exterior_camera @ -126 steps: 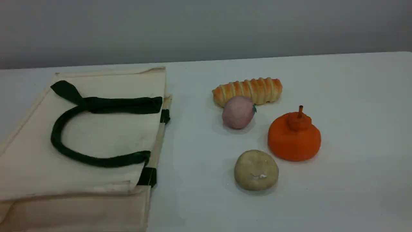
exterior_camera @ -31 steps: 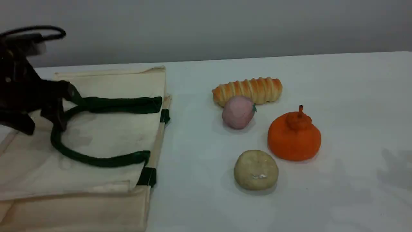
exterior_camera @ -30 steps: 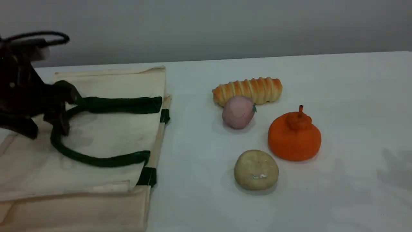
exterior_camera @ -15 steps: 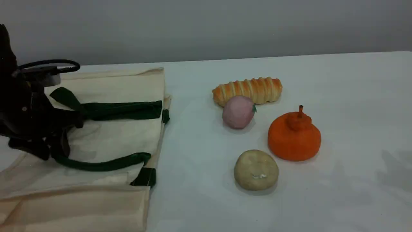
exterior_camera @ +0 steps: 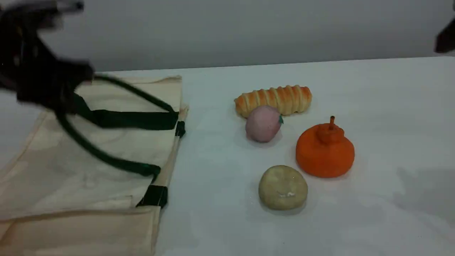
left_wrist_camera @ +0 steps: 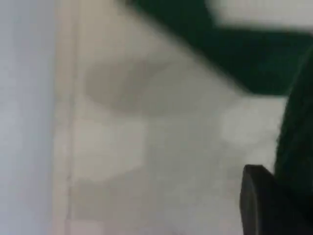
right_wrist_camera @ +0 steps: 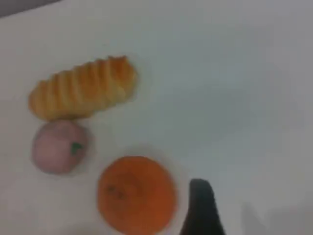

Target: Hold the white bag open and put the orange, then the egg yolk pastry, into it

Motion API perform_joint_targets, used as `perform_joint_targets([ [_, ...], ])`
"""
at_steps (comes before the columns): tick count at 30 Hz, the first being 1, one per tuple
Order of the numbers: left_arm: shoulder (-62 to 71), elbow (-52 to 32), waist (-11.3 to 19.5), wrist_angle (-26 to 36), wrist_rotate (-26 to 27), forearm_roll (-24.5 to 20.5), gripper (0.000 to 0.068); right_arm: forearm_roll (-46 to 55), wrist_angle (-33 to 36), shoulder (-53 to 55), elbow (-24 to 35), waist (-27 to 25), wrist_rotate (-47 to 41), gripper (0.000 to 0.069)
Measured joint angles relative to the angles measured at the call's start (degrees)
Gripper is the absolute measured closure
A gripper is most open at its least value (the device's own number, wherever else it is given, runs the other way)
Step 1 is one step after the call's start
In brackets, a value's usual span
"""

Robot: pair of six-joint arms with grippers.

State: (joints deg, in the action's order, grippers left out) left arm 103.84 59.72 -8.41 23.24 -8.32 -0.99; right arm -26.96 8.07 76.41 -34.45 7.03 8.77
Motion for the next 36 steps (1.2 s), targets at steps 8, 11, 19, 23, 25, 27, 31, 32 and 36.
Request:
perform_joint_targets([
  [8, -12.4, 10.9, -5.6, 15.0, 9.9, 5.1, 0.0603, 0.0, -5.0, 5.2, 0.0, 7.7, 0.0, 0.0233],
  [11, -15.9, 14.3, -7.4, 20.3, 12.7, 8.1, 0.0603, 0.1, -8.1, 7.8, 0.0, 9.1, 0.0, 0.0233],
  [19, -23.5, 17.7, -11.1, 30.4, 14.0, 8.7, 0.0603, 0.1, -13.3, 13.3, -0.4, 9.2, 0.7, 0.0233],
  [23, -25.6, 17.8, -12.5, 34.0, 13.9, 8.6, 0.0603, 1.3, -13.8, 14.1, -0.4, 9.2, 0.8, 0.0233],
  [25, -25.8, 18.7, -12.5, 34.3, 13.9, 8.3, 0.0603, 1.7, -13.8, 14.1, -0.4, 9.2, 0.8, 0.0233],
  [27, -25.8, 19.8, -12.5, 35.4, 13.8, 8.4, 0.0603, 1.7, -13.9, 14.4, -0.4, 9.2, 0.8, 0.0233],
  [31, -25.8, 22.5, -12.5, 37.0, 13.8, 8.5, 0.0603, 3.3, -14.1, 14.5, -0.4, 9.3, 0.8, 0.0233],
  [32, -25.8, 22.8, -12.5, 37.0, 13.8, 8.5, 0.0603, 3.7, -14.1, 14.5, -0.4, 9.7, 0.8, 0.0233],
  [36, -25.7, 22.8, -13.0, 37.2, 13.8, 9.7, 0.0603, 6.0, -13.9, 14.5, -0.5, 12.4, 0.8, 0.0233],
])
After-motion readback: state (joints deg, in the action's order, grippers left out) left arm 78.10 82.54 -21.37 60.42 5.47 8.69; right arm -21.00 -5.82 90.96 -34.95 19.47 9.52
